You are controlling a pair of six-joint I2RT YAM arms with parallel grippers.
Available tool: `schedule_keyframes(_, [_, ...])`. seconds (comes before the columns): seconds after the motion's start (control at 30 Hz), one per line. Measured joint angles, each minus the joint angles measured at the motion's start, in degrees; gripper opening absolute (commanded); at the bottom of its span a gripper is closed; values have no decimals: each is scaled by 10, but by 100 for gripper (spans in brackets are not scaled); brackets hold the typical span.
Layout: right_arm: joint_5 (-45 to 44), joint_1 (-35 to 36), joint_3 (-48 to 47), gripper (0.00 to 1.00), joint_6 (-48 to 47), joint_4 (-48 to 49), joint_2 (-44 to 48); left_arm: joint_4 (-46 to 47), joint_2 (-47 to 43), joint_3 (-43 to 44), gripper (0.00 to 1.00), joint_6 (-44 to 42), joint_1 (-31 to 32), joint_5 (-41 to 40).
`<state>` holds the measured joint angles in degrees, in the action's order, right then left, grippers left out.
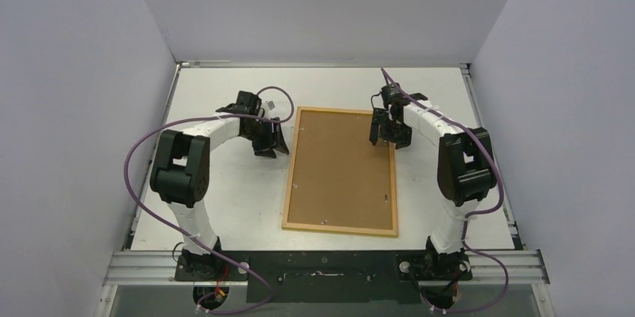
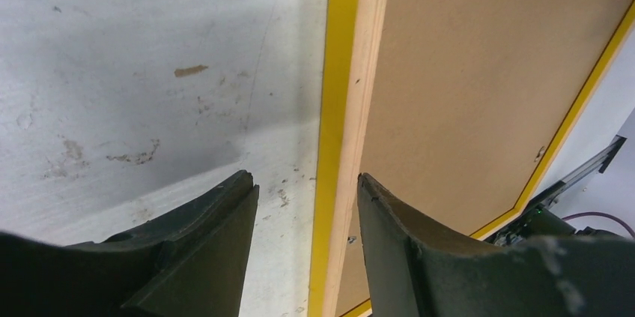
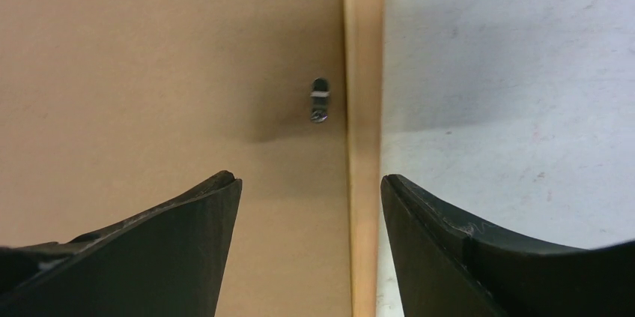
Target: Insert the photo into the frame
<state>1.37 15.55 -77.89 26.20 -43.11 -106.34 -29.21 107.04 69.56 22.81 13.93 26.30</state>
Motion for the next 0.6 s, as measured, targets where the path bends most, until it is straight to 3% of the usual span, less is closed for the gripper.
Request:
schedule_keyframes(0.23, [-55,-9,-14,69,20,-1,-14,5,-9,-28,48,-10,1,-12])
schedule_keyframes(0.6, [-40,-26,-16,58,20,15,-52,19,-11,-31,46,-10,2,-17])
